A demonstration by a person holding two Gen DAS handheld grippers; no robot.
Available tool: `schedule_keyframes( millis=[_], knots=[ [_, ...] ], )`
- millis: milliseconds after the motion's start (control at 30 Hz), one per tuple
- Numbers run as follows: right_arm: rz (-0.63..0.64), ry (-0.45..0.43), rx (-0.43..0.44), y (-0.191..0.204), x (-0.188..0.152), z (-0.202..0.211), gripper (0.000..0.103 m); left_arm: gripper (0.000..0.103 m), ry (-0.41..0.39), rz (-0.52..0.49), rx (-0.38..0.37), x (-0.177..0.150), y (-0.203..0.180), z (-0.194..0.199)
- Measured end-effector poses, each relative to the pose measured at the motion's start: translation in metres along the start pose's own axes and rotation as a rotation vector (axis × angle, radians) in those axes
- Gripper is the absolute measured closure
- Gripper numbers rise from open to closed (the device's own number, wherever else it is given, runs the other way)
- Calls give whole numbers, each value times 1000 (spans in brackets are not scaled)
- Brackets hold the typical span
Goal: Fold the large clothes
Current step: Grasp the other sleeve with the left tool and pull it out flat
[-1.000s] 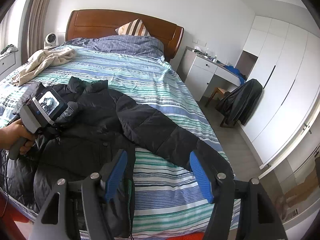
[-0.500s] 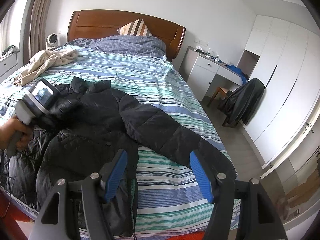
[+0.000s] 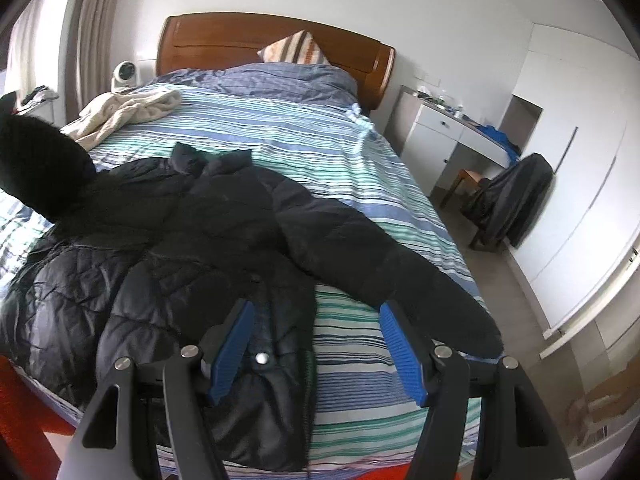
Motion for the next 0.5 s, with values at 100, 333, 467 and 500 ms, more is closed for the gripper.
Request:
schedule_keyframes(
  millis=[100,333,467,500],
  knots=[
    [13,18,43,16,-1,-2,36,98,125,111,23,-30,41,-52],
    [39,43,93,37,-13,5,36,95,367,297,10,-118,58,-153],
    [43,76,88,35,-25,1,36,66,371,318,33,-132,60,-156],
    [37,86,87,34,-28,-1,36,56,375,299,67,-134,60,-153]
  ],
)
Point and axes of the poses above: each gripper's, at about its wrist camera, not at the fingertips, and z roughly against the way its jaws point, y to its left, x to its top, the point moved 4 cm from there along -z, roughly the way its jaws point, and after that the axes turned 9 degrees about -z, right-handed, at the moved point
